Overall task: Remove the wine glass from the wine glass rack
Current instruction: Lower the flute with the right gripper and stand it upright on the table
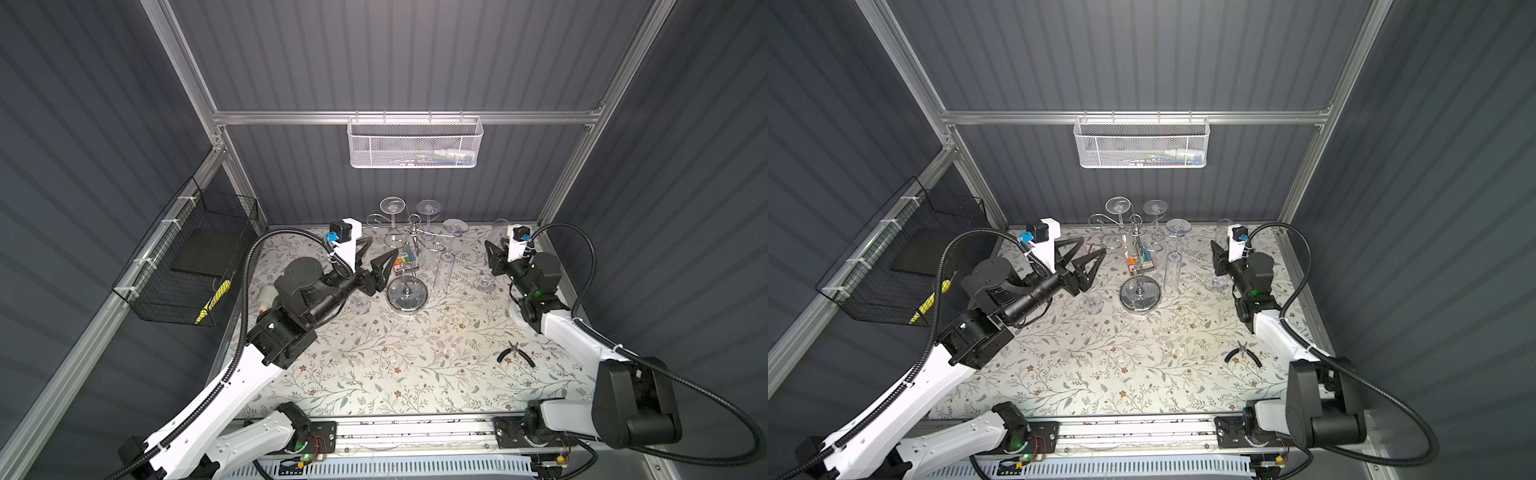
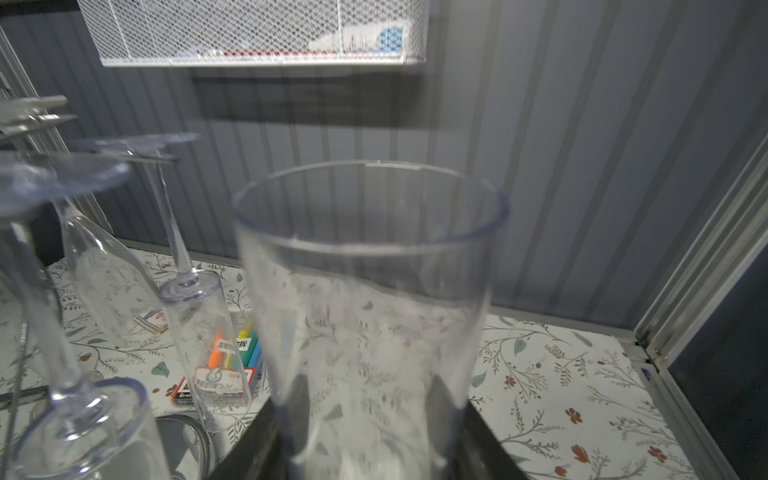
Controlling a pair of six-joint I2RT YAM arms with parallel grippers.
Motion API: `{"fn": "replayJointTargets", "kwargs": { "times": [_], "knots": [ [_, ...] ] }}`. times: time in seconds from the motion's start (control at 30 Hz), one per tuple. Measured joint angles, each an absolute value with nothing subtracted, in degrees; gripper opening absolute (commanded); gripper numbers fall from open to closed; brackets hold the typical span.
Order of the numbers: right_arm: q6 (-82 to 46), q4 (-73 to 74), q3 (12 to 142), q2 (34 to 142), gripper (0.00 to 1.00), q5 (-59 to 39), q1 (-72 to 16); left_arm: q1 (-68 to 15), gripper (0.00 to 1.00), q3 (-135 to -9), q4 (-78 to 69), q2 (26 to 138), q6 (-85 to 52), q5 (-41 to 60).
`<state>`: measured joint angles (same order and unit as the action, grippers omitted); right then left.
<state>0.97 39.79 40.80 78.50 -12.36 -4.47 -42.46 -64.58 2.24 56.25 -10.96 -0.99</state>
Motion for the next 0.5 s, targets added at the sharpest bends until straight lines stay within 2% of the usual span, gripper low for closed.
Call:
{"fn": "replayJointTargets", "kwargs": {
  "times": [0.5],
  "knots": [
    [-0.38, 65.60, 44.01, 103.35, 0.25, -15.40, -3.64, -42.46, 0.74, -63.66, 1.23, 59.77, -11.44, -1.52]
  ]
}}
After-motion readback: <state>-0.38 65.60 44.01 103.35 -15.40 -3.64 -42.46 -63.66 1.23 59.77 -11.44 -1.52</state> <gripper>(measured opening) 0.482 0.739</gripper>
